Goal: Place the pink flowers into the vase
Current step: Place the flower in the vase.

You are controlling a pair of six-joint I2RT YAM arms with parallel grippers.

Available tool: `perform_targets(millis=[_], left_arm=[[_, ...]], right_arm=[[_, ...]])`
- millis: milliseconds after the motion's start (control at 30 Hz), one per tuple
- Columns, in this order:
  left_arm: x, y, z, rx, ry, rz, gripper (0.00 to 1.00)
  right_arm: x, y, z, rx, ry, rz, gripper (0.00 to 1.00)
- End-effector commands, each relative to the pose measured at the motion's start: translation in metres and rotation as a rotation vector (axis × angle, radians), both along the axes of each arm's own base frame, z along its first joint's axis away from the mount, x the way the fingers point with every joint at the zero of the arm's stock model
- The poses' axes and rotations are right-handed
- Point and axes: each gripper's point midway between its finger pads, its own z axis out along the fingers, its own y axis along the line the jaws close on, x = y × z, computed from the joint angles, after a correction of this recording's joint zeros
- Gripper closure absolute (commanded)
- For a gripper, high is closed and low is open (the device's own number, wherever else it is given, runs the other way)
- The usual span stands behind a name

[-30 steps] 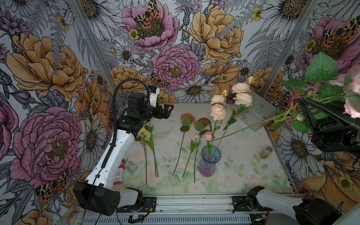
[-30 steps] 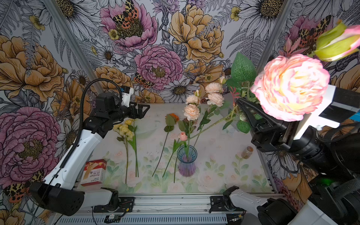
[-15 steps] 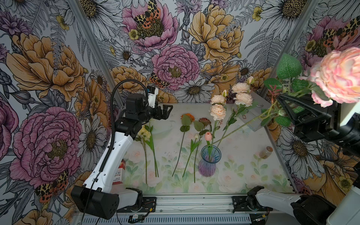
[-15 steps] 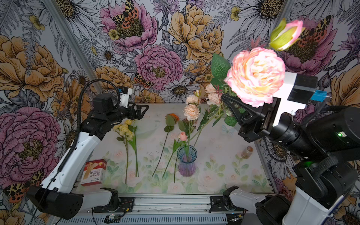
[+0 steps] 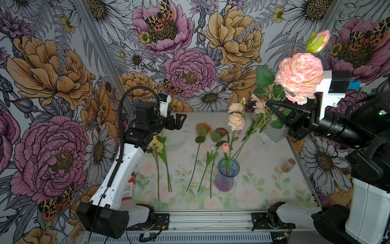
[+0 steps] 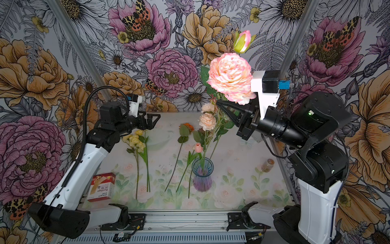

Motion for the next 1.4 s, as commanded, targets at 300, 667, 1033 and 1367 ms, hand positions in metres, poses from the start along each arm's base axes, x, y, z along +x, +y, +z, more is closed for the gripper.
perform_targets(millis=[300,667,1033,1367], left_arm=[[-0.002,0.009,0.000,-0.011,-0.003,0.035,0.01],[-0.002,0.010,-0.006,-0.008,0.012,0.041,0.01],[-0.004,0.010,-0.018,-0.004,0.036,0.033,0.01],[-0.011,0.021,-0.031,-0.003,0.057,0.054,0.01]], right_arm=[[0.030,0.030,-0.044,-0.087,0.106,0.109,0.97],[0.068,0.058,-0.101,-0.174,0.233,0.145,0.95],[0.105,0.091,-0.156,-0.247,0.330,0.123,0.88],[0.119,0.100,-0.174,-0.275,0.366,0.094,0.72]])
